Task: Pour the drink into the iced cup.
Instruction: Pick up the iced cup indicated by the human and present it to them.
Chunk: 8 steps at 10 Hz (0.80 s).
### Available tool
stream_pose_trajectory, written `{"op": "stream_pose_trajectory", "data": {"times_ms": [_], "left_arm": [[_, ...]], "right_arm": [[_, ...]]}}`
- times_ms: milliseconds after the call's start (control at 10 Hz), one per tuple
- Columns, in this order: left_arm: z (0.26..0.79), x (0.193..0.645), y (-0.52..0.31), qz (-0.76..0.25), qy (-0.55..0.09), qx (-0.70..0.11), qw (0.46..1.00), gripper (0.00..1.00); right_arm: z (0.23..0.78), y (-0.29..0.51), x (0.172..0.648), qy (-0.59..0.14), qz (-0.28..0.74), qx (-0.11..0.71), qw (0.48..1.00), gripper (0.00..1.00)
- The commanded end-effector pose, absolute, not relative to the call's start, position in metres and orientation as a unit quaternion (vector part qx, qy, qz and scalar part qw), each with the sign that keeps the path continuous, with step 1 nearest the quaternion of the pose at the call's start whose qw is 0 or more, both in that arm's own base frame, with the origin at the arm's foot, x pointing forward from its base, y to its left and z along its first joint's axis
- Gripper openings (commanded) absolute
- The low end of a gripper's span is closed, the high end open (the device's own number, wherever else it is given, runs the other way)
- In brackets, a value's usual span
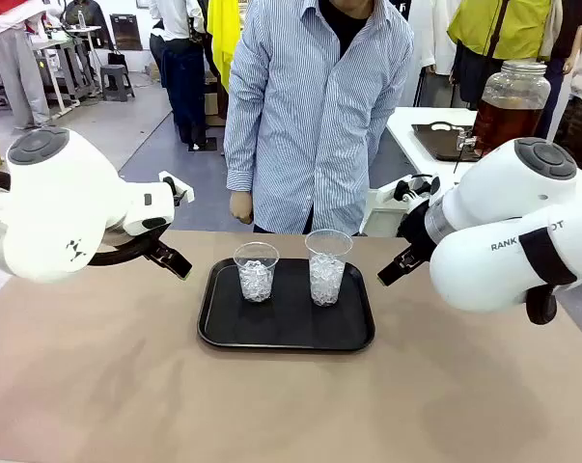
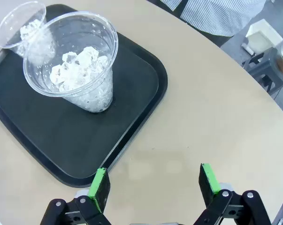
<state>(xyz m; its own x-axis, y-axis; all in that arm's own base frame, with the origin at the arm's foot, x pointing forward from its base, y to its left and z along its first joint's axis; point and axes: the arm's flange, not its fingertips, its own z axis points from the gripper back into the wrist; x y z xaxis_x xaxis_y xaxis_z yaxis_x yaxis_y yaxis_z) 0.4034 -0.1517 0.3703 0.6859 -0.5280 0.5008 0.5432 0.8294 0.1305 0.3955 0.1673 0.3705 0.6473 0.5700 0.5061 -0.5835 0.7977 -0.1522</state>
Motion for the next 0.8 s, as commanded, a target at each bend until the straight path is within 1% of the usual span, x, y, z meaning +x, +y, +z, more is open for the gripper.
{"op": "stream_pose_trajectory", "data": {"times_ms": [0,700], "left_arm": [[0.3704,0.4033,-0.1517,-0.292,-0.268,-0.014,0.918,1.00],[0.3704,0.4033,-0.1517,-0.292,-0.268,-0.014,0.918,1.00]], "right_arm": [[0.3705,0.1673,0.3955,-0.275,0.318,0.012,0.907,1.00],[0.3705,0.1673,0.3955,-0.275,0.318,0.012,0.907,1.00]]}}
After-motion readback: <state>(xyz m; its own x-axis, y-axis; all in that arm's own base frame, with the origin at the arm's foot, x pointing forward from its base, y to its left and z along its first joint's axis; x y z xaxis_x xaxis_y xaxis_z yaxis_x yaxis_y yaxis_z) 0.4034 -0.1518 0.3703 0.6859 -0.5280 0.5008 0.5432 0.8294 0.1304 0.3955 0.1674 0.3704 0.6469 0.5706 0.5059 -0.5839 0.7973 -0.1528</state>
